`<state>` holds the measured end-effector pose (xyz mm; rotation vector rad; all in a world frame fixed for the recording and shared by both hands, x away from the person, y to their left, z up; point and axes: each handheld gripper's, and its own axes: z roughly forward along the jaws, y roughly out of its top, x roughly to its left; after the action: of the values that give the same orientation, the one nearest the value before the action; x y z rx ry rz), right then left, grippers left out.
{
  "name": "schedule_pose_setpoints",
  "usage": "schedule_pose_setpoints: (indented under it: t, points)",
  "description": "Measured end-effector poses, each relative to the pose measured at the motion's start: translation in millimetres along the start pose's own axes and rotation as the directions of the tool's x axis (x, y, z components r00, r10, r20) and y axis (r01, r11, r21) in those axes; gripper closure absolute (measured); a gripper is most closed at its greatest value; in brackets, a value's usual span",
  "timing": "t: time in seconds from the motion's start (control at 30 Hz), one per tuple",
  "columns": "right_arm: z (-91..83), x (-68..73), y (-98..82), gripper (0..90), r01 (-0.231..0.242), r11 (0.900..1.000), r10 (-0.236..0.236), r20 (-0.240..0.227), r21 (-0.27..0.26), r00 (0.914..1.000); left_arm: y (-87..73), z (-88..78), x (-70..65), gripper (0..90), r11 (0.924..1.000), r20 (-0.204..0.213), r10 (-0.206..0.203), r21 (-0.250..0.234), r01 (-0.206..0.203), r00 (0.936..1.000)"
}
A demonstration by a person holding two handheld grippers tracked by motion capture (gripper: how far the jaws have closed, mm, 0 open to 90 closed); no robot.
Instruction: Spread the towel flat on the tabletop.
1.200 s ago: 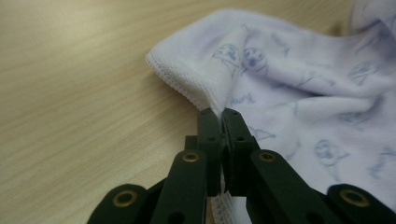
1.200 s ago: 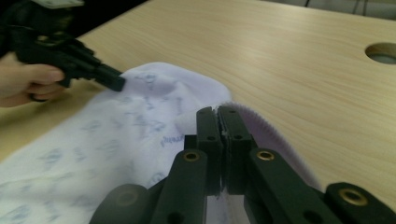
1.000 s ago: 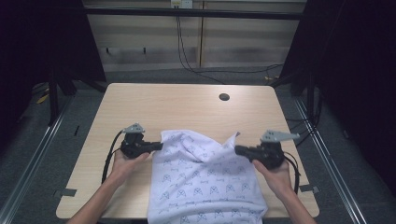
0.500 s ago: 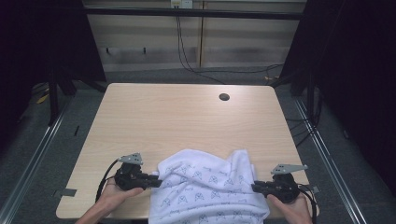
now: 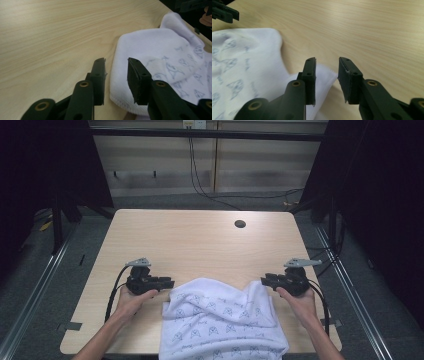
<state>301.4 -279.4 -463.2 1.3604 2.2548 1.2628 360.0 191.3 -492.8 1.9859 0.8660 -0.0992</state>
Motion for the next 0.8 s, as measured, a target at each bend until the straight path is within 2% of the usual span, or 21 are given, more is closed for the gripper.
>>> schedule_pose_setpoints:
  t: [0.03,0.07,0.1,0.13,0.17,0.2,0.23,0.27,0.3,0.33,0.37,0.4,0.43,0.47,0.53,0.6,0.63,0.7,0.73,0.77,0.8]
  points:
    - [6.6,-2.3,0.7,63.5,-0.010,1.000,0.010,-0.006,0.008,0.9999,0.5,5.3,-2.0,64.0,0.9995,-0.018,0.016,0.028,-0.015,0.9997]
    - [17.4,-5.2,-1.5,58.9,-0.029,0.999,0.029,-0.006,0.037,0.9996,-0.8,13.8,-5.0,57.9,0.9964,-0.042,0.040,0.076,-0.037,0.9983]
    - [21.4,-5.5,-3.5,57.8,-0.028,0.998,0.029,-0.015,0.051,0.9995,-0.8,13.8,-5.0,56.9,0.9964,-0.042,0.040,0.076,-0.037,0.9983]
    - [24.4,-5.0,-5.4,55.8,-0.027,0.997,0.027,-0.007,0.072,0.9996,-4.2,18.9,-7.2,55.7,0.9938,-0.041,0.052,0.101,-0.048,0.9978]
    - [26.4,-3.8,-7.0,54.0,-0.024,0.996,0.023,0.003,0.091,0.9997,-5.1,18.8,-8.9,55.8,0.9935,-0.043,0.058,0.100,-0.053,0.9974]
    - [27.8,-2.2,-9.0,53.8,-0.019,0.995,0.018,0.004,0.100,0.9998,-5.9,18.5,-10.8,56.1,0.9942,-0.025,0.046,0.098,-0.043,0.9987]
    - [27.8,-2.2,-9.0,53.8,-0.019,0.995,0.018,0.004,0.100,0.9998,-5.9,18.5,-10.8,59.3,0.9942,-0.025,0.046,0.098,-0.043,0.9987]
    - [28.4,-0.6,-11.0,53.4,-0.015,0.994,0.015,-0.001,0.109,0.9999,-7.3,18.0,-14.3,59.3,0.9930,-0.008,0.066,0.098,-0.065,0.9978]
    - [29.8,2.6,-15.2,57.6,-0.014,0.992,0.013,0.008,0.125,0.9999,-9.3,18.0,-17.9,72.8,0.9889,-0.028,0.100,0.113,-0.097,0.9945]
    - [30.3,4.1,-17.3,65.5,-0.003,0.992,0.003,0.002,0.129,1.0000,-10.0,16.3,-18.2,79.2,0.9899,-0.036,0.099,0.106,-0.095,0.9944]
    - [30.3,5.6,-19.1,72.0,0.008,0.991,-0.007,-0.008,0.131,0.9999,-9.2,13.2,-17.5,84.1,0.9915,-0.038,0.098,0.090,-0.094,0.9945]
    - [30.3,5.6,-19.1,72.0,0.008,0.991,-0.007,-0.008,0.131,0.9999,-9.2,13.2,-17.5,86.1,0.9915,-0.038,0.098,0.090,-0.094,0.9945]
    - [30.7,7.3,-20.3,79.2,0.008,0.991,-0.007,-0.011,0.136,0.9999,-7.5,9.2,-17.1,86.1,0.9937,-0.034,0.093,0.067,-0.090,0.9951]
    - [27.9,9.6,-19.5,86.9,0.020,0.993,-0.019,-0.008,0.114,0.9998,-4.4,-0.3,-15.3,87.1,0.9970,-0.033,0.077,0.014,-0.076,0.9965]
    - [20.6,9.3,-13.9,88.3,0.024,0.998,-0.023,-0.008,0.065,0.9997,-2.5,-8.9,-14.4,87.5,0.9967,-0.045,0.078,-0.020,-0.079,0.9960]
    - [8.6,7.7,-5.8,89.1,0.007,1.000,-0.007,-0.003,0.003,1.0000,-0.7,-16.6,-13.6,87.6,0.9957,-0.054,0.072,-0.054,-0.075,0.9960]
    - [1.8,7.0,-1.6,89.2,0.004,1.000,-0.004,0.008,-0.030,1.0000,0.3,-20.4,-13.1,87.6,0.9944,-0.061,0.068,-0.077,-0.073,0.9958]
    - [-11.0,5.0,6.3,89.5,-0.002,0.996,0.003,0.012,-0.088,0.9999,5.0,-26.4,-12.7,87.7,0.9922,-0.085,0.082,-0.086,-0.090,0.9930]
    - [-11.0,5.0,6.3,89.5,-0.002,0.996,0.003,0.012,-0.088,0.9999,5.0,-26.4,-12.7,87.7,0.9922,-0.085,0.082,-0.086,-0.090,0.9930]
    - [-16.6,4.1,10.1,89.5,0.003,0.994,0.000,0.021,-0.112,0.9998,8.6,-29.6,-13.1,87.7,0.9899,-0.090,0.085,-0.105,-0.095,0.9923]
    - [-27.6,3.7,19.2,89.6,0.005,0.987,-0.001,0.024,-0.160,0.9997,14.0,-32.2,-15.9,87.7,0.9863,-0.101,0.091,-0.128,-0.104,0.9907]
